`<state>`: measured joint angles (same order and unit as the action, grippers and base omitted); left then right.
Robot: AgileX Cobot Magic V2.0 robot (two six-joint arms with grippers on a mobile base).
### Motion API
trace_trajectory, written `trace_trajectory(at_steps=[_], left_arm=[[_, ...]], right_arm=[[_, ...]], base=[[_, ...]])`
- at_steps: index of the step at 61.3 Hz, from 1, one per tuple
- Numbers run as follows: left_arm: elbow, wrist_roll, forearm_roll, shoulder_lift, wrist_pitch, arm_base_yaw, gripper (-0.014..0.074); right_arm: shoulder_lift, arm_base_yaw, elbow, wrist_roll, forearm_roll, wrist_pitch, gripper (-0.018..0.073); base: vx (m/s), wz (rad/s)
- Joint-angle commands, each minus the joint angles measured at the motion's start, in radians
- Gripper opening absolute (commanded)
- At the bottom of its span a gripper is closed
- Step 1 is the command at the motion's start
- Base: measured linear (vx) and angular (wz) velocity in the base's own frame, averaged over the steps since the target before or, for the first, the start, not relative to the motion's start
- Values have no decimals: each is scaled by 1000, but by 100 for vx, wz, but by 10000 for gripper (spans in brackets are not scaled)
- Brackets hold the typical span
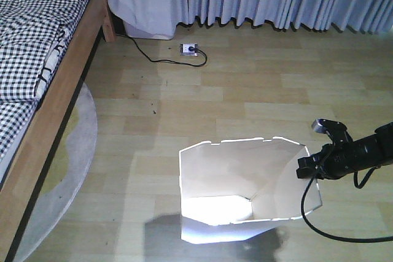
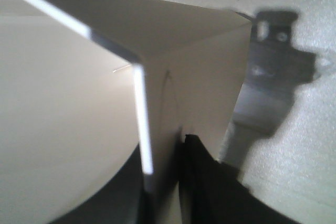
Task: Move trash bin to bedside with robot
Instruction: 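Drive toward the bed, dragging the bin with the right gripper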
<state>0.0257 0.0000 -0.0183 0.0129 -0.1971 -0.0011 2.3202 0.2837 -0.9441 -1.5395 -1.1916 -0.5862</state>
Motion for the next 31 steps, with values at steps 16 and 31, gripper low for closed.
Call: trace_trajectory(at_steps=[16,31], left_arm=[[19,0,4,14,68,-2,-6],[19,0,4,14,68,-2,-6]], right_arm=[[-69,4,-12,2,-62,-214,-5],[-69,4,-12,2,-62,-214,-5]], base=[[25,3],[26,-4]])
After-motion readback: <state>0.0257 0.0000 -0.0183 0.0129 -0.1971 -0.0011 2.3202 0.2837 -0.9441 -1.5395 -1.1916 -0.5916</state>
